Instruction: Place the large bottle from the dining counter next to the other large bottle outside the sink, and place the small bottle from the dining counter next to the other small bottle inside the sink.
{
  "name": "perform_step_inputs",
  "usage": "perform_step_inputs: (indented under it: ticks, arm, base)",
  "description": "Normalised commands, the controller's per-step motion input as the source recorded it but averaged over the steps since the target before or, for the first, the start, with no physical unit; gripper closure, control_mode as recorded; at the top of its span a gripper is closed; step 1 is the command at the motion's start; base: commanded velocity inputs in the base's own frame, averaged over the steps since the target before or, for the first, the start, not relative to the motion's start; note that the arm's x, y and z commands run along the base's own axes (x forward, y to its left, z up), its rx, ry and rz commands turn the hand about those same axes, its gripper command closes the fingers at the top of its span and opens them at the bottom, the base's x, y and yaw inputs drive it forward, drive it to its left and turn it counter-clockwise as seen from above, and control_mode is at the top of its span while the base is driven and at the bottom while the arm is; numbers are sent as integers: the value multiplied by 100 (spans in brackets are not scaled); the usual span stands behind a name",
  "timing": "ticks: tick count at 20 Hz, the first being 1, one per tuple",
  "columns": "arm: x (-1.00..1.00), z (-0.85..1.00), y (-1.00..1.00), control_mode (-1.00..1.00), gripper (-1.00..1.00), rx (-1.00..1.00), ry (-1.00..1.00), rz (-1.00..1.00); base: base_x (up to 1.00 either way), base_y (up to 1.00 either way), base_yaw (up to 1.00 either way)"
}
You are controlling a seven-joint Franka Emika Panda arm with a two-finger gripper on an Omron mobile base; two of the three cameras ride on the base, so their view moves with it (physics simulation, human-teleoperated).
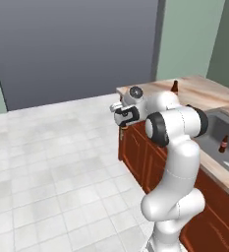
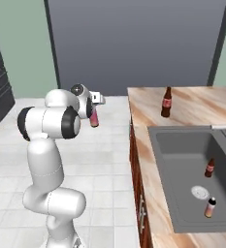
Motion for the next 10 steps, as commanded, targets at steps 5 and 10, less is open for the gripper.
perform_step_inputs:
  ticks: [5,10]
  arm:
    - [0,0,0,100,100,0,0,0]
    - [0,0,0,100,100,0,0,0]
  base:
    - [37,28,-33]
    - [31,38,-32]
